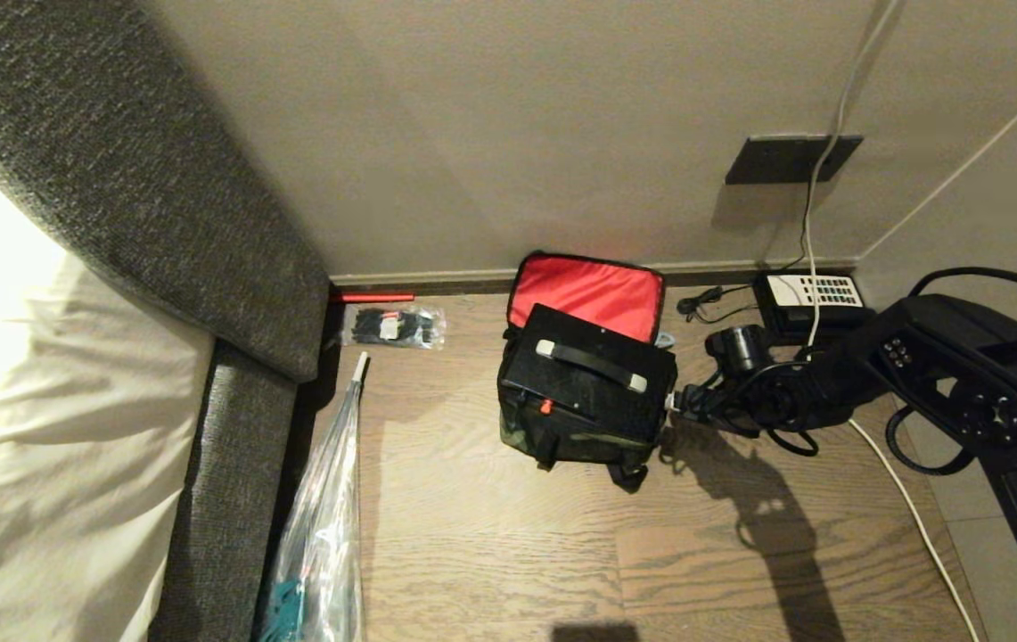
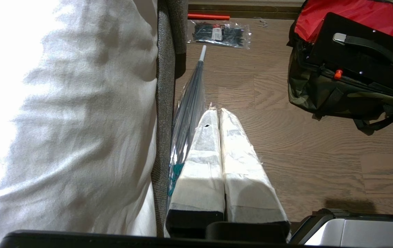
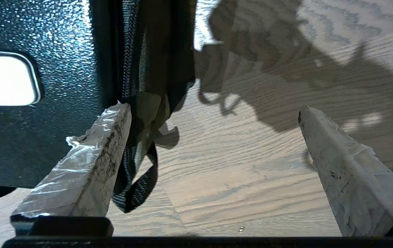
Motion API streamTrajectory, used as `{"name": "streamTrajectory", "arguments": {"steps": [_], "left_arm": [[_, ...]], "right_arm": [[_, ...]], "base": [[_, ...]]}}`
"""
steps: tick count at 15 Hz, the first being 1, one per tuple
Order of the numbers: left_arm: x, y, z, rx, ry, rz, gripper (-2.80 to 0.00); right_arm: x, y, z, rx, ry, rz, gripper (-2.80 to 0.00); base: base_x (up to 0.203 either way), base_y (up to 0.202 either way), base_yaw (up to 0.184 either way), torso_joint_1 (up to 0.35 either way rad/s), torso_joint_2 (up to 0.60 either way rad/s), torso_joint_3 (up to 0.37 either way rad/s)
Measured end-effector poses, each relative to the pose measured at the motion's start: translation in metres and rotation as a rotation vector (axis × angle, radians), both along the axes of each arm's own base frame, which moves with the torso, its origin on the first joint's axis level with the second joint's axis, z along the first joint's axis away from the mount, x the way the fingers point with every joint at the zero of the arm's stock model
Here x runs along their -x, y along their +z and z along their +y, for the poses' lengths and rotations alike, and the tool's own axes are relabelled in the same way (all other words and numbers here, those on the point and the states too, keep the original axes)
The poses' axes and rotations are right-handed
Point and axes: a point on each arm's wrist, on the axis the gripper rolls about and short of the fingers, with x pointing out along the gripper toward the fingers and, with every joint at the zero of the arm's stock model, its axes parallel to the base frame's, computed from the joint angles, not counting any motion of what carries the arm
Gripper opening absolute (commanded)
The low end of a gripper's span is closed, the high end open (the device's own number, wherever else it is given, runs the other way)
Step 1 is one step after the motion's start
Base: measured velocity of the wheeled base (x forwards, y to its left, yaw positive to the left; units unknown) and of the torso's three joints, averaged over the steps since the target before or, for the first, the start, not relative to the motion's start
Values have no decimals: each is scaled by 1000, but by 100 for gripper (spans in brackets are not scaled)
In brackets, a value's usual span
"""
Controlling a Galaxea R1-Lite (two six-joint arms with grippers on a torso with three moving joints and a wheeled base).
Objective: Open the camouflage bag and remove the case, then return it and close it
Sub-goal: Close the top of the storage box
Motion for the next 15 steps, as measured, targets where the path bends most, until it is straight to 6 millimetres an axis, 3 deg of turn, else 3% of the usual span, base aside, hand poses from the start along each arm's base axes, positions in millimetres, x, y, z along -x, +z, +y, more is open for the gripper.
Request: {"name": "streamTrajectory", "arguments": {"steps": [8,15], "left_arm": [[0,0,0,0,0,0,-280],[0,0,0,0,0,0,-280]], "right_arm": [[-1,4,-3,-52,23,0,0],[-1,-10,-4,-57,11,38,0]], "base": [[0,0,0,0,0,0],[0,0,0,0,0,0]]}}
